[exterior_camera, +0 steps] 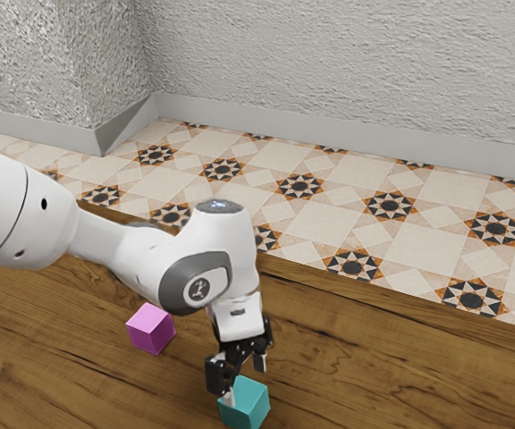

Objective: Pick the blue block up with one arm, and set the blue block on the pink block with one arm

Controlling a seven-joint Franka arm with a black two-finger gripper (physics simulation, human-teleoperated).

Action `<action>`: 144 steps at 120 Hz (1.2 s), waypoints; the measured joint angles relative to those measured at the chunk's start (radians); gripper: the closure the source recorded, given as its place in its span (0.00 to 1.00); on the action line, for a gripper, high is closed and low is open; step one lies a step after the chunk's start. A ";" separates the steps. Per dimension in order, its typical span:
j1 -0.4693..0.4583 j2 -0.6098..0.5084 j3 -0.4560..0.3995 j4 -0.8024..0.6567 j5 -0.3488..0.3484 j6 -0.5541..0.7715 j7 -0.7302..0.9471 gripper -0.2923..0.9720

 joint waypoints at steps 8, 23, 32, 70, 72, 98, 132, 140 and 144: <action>-0.001 0.010 0.000 -0.002 -0.002 0.012 0.003 0.23; -0.009 0.017 0.000 -0.004 -0.014 0.029 0.007 0.23; -0.007 0.022 0.000 -0.009 -0.018 0.037 0.009 0.23; -0.006 0.045 0.001 -0.020 -0.024 0.057 0.016 0.40; -0.007 0.041 0.001 -0.020 -0.024 0.057 0.017 0.43; 0.000 -0.088 0.001 -0.055 -0.010 0.056 0.019 0.50; 0.106 -0.266 0.005 -0.108 0.035 -0.024 0.026 0.50; 0.138 -0.295 0.006 -0.110 0.046 -0.048 0.030 0.50; 0.152 -0.309 0.006 -0.111 0.055 -0.062 0.032 0.50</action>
